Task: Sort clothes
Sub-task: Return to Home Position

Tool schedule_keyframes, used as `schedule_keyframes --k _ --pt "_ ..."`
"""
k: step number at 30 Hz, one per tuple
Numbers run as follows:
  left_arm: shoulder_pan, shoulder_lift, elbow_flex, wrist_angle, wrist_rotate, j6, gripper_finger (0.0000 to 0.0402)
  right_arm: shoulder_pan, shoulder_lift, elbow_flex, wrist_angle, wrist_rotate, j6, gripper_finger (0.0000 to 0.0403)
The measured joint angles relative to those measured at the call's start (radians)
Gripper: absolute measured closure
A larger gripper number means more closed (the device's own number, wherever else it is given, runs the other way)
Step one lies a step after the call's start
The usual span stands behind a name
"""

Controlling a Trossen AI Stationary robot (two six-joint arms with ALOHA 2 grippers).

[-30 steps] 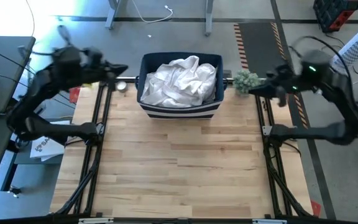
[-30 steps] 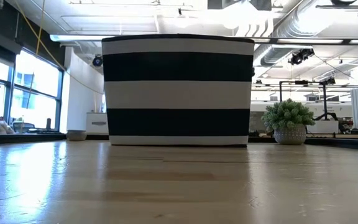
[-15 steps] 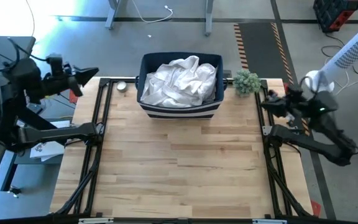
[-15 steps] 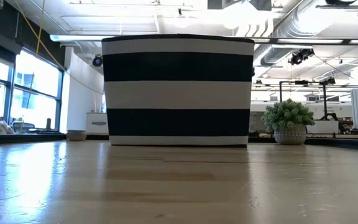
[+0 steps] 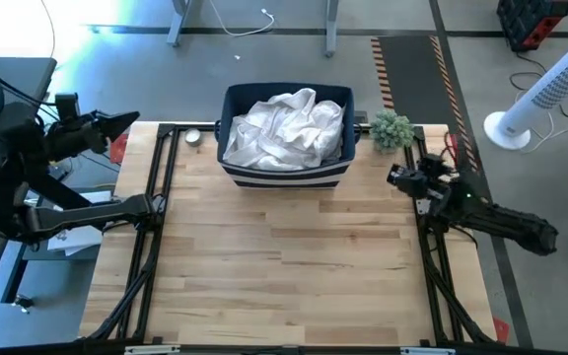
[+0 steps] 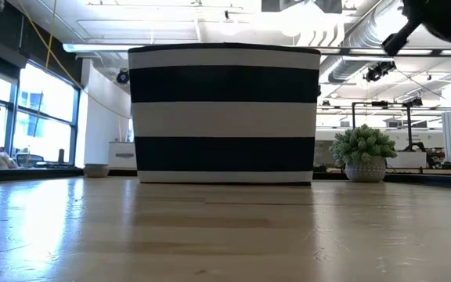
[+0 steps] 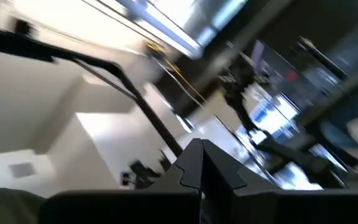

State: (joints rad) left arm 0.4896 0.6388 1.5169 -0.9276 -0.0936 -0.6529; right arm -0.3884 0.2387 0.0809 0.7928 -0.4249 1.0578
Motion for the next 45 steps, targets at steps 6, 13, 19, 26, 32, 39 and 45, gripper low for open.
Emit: schedule_keyframes --k 6,13,19,26,32,39,45 --pt "0.000 0.001 0.000 -0.004 0.006 0.000 0.0401 0.111 0.001 0.048 -0.348 0.120 -0.228 0.0403" --pt "0.000 0.002 0.000 -0.004 -0.001 0.001 0.0401 0.146 0.002 0.067 -0.706 0.216 -0.515 0.0403" --pt "0.000 0.002 0.000 -0.004 -0.003 0.001 0.0401 0.146 0.002 0.067 -0.935 0.216 -0.566 0.0403" --pt "0.000 0.002 0.000 -0.004 -0.003 0.001 0.0401 0.166 -0.019 0.068 -1.149 0.232 -0.562 0.0403" --pt "0.000 0.002 0.000 -0.003 -0.003 0.001 0.0401 0.269 -0.189 0.070 -1.252 0.237 -0.634 0.0403" --pt "0.000 0.002 -0.001 -0.002 -0.003 0.001 0.0401 0.319 -0.239 0.070 -1.191 0.348 -0.787 0.0403" --pt "0.000 0.002 -0.001 -0.003 -0.003 0.001 0.0401 0.337 -0.239 0.069 -1.158 0.590 -0.812 0.0403"
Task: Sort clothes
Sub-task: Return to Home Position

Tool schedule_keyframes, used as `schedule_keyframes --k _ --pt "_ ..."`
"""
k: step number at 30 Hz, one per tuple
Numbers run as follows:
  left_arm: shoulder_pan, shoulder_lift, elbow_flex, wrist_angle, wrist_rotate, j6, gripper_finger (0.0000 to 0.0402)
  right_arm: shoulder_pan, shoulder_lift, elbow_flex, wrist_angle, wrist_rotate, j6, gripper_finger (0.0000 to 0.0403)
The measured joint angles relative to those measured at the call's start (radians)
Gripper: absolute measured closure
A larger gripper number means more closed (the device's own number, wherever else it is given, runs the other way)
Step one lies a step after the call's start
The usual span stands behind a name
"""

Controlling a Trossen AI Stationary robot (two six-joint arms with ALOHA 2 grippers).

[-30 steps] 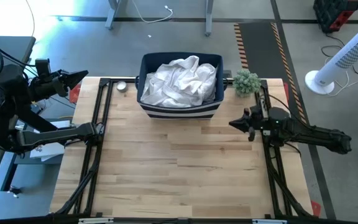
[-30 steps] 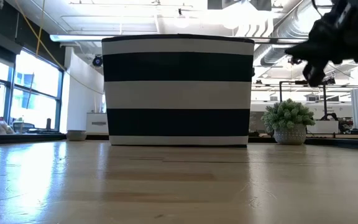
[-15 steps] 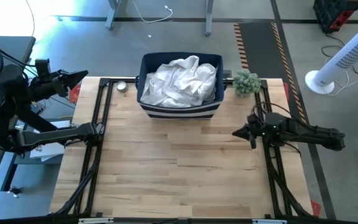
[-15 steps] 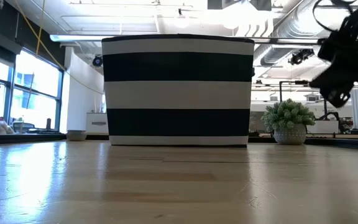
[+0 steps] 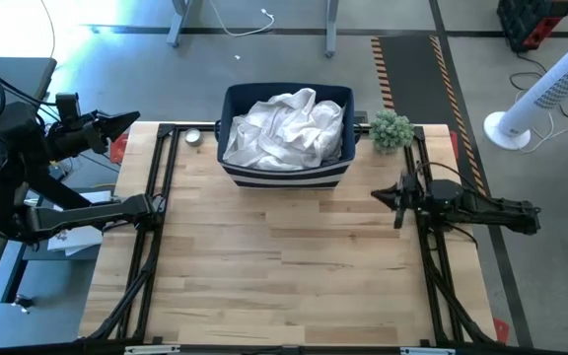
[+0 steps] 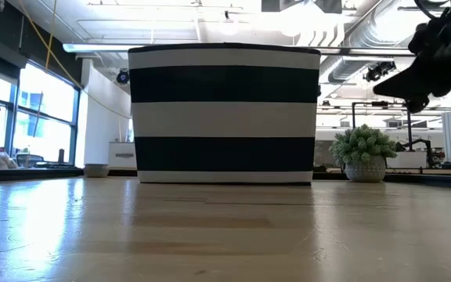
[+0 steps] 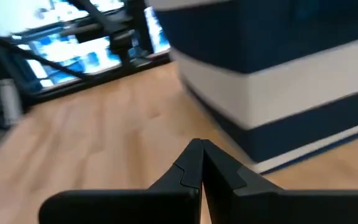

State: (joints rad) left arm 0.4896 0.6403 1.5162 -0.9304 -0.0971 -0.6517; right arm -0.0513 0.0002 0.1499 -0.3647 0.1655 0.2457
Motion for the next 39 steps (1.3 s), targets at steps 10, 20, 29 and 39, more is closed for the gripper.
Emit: schedule_keyframes --k 10,20,29,39 --pt "0.000 0.000 0.000 0.000 0.000 0.000 0.0401 0.001 0.000 -0.141 0.414 0.052 -0.513 0.0402" --pt "0.000 0.000 0.000 0.000 0.000 0.000 0.0399 0.001 0.000 -0.141 0.406 -0.012 -0.423 0.0402" --pt "0.000 0.000 0.000 0.000 0.000 0.000 0.0398 0.001 0.000 -0.141 0.384 -0.148 -0.310 0.0402" --pt "0.000 0.000 0.000 0.000 0.000 0.000 0.0398 0.000 0.006 -0.141 0.384 -0.148 -0.245 0.0402"
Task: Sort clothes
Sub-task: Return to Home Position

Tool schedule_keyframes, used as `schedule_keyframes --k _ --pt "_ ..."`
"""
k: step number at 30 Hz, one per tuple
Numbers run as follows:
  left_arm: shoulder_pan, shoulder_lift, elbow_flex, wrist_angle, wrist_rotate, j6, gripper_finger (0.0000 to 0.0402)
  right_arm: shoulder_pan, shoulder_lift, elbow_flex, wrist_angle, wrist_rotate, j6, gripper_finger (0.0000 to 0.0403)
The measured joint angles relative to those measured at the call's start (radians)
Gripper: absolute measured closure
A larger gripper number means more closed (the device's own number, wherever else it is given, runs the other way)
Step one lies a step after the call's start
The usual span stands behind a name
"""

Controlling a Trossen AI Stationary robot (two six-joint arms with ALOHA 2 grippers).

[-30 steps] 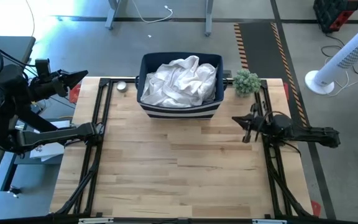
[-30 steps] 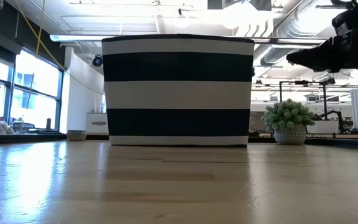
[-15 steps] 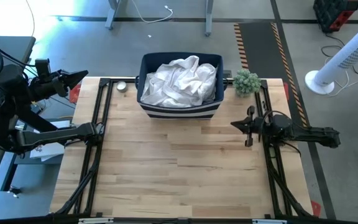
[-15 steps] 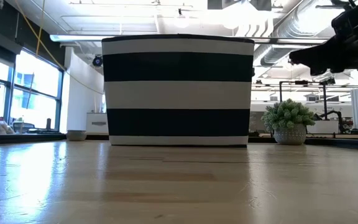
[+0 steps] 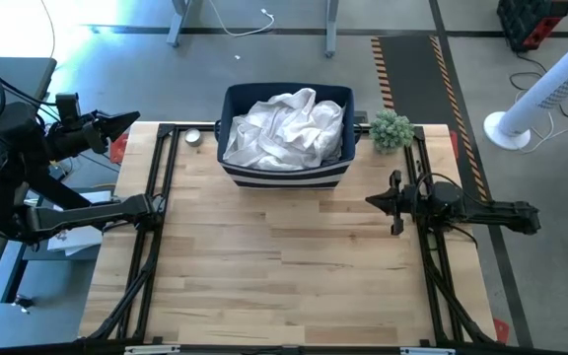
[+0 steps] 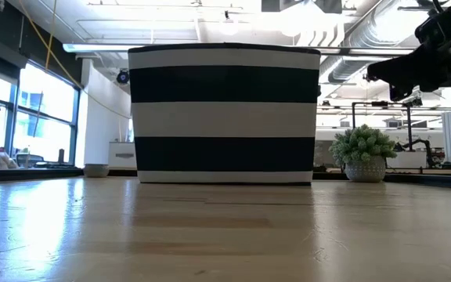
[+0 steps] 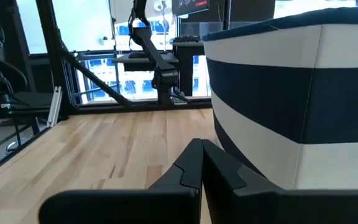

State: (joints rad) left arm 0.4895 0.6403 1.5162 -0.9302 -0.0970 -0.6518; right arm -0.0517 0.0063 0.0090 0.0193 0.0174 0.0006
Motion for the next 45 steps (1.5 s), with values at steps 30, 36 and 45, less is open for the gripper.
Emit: schedule_keyframes --k 30,36,45 --pt "-0.084 0.085 -0.169 0.412 -0.061 0.026 0.0398 0.000 0.000 0.000 0.001 0.000 0.000 0.0402" --pt "-0.234 0.114 -0.618 1.153 -0.106 0.101 0.0398 0.000 0.000 -0.001 0.002 0.000 0.000 0.0402" --pt "-0.354 0.019 -1.134 1.685 -0.150 0.196 0.0398 0.000 0.000 -0.001 0.002 0.000 0.000 0.0402"
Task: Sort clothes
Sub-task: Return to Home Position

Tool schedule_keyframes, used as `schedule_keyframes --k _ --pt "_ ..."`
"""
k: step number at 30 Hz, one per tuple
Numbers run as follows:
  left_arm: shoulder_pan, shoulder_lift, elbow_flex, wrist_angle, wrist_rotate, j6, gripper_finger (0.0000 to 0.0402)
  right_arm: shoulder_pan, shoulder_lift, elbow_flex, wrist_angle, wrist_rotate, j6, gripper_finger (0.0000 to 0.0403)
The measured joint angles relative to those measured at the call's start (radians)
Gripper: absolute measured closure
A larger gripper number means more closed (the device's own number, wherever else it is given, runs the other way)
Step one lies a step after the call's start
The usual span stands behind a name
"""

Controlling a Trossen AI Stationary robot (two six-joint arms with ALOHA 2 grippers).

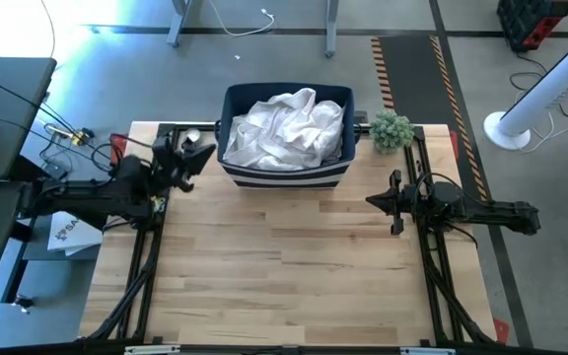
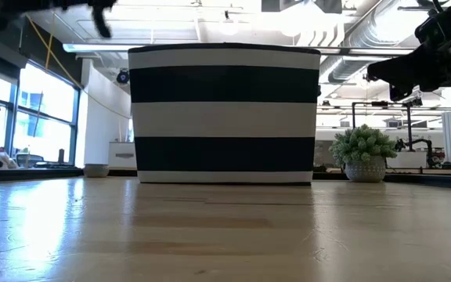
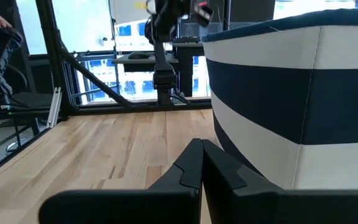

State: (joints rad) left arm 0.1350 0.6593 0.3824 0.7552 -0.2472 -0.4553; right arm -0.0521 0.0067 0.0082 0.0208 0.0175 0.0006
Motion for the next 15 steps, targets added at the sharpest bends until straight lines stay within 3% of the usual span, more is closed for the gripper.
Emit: schedule_keyframes --k 9,13,15 --pt "0.009 -0.393 -0.250 -0.140 0.008 0.091 0.0398 0.000 0.000 0.000 0.000 0.000 0.000 0.0402" --pt "0.009 -0.501 -0.361 -0.125 0.041 0.069 0.0398 0.000 0.000 0.000 0.000 0.000 0.000 0.0402" --pt "0.009 -0.542 -0.371 -0.222 0.076 0.051 0.0398 0.000 0.000 0.000 -0.001 0.000 0.000 0.0402"
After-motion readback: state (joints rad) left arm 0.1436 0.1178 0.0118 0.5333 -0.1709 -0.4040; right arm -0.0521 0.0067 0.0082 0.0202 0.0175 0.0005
